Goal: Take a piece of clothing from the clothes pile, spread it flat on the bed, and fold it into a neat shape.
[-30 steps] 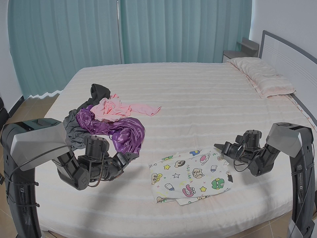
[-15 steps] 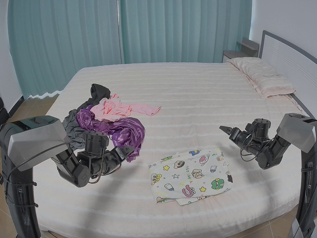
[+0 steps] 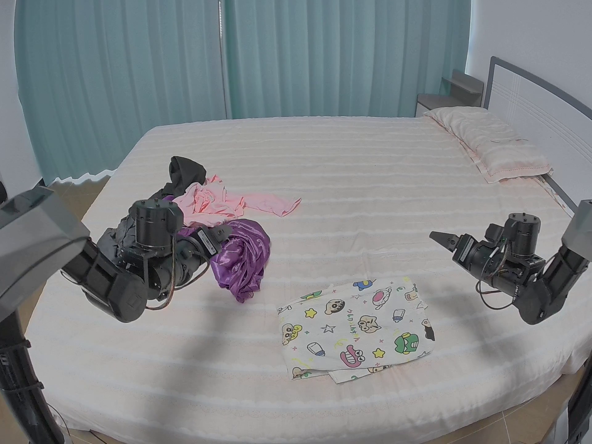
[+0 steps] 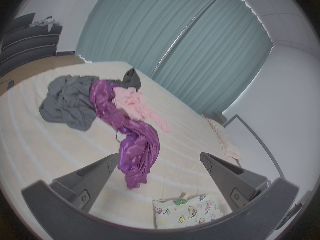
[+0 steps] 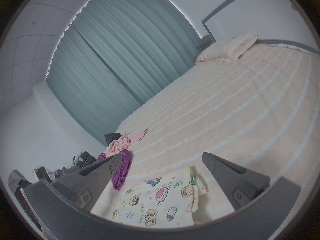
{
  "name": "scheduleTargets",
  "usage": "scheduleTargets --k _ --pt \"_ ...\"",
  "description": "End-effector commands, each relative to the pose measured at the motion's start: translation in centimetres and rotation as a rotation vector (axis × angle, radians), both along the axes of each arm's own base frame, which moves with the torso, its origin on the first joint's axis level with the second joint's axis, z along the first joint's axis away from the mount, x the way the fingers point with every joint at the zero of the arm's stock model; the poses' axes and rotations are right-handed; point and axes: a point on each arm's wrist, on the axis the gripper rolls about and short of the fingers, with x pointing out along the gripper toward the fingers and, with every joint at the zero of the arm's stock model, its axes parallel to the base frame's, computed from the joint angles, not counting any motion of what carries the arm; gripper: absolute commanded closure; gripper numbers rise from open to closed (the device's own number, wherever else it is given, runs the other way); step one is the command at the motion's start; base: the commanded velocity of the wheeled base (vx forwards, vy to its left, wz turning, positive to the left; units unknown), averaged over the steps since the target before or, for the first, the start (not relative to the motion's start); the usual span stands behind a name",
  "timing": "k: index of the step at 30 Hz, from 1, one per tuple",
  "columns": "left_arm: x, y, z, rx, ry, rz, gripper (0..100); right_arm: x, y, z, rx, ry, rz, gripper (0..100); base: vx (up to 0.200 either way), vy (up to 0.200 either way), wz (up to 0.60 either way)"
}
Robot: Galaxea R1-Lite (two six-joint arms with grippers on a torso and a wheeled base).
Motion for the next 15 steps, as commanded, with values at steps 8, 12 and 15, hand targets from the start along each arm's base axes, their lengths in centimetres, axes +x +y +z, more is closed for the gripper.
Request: scheduleTargets --k 8,12,15 --pt "-11.6 3.9 12.0 0.032 -0.217 0.101 0 -13.1 -1.3 6.0 -0.137 -0.217 0.033 0 0.000 0.000 0.00" --pt "-16.2 5.0 13.5 0.080 -0.268 0.135 0 -16.9 -1.8 6.4 -0.189 -0.281 0.031 0 0.000 0.000 0.00" --pt "-19.8 5.9 13.8 0.129 -0.277 0.150 0 -19.5 -2.2 6.6 -0.227 -0.311 0.027 0 0.000 0.000 0.00"
